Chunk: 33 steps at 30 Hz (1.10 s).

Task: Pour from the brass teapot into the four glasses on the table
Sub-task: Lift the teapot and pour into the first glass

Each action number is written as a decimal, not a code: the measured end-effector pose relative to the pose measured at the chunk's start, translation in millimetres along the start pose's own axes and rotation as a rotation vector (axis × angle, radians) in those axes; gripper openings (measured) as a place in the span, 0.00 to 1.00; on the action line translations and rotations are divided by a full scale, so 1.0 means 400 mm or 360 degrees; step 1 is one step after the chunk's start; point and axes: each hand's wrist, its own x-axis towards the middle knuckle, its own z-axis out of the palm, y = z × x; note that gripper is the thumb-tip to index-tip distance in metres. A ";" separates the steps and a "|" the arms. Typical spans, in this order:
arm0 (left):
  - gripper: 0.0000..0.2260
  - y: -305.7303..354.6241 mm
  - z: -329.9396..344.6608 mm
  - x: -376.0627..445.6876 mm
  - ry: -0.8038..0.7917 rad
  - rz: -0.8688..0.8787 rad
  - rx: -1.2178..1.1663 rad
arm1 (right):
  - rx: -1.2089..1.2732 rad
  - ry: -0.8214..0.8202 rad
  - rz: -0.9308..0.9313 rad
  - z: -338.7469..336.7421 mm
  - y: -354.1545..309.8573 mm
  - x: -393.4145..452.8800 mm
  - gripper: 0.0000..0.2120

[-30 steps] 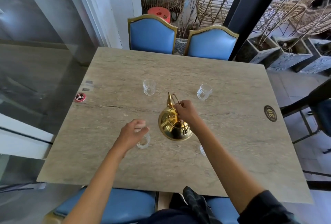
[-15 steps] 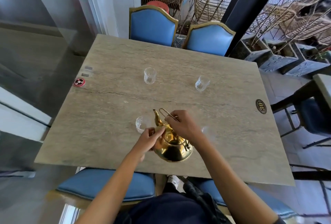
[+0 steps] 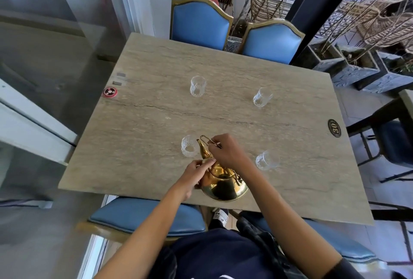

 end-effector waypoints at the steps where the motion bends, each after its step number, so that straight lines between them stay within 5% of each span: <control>1: 0.26 0.003 0.001 -0.002 -0.0014 -0.0001 0.0011 | -0.0011 0.0004 -0.0003 0.000 -0.003 0.006 0.14; 5: 0.19 0.006 0.005 -0.001 -0.0066 -0.0035 0.0019 | -0.0074 -0.0016 0.0011 0.000 -0.008 0.029 0.14; 13: 0.34 -0.013 0.011 0.015 -0.0108 -0.0068 -0.0029 | -0.0143 -0.0046 0.0044 0.005 -0.012 0.050 0.16; 33: 0.23 -0.016 0.028 0.007 -0.0120 -0.0040 -0.0083 | -0.0222 -0.0068 0.0028 -0.002 -0.007 0.060 0.15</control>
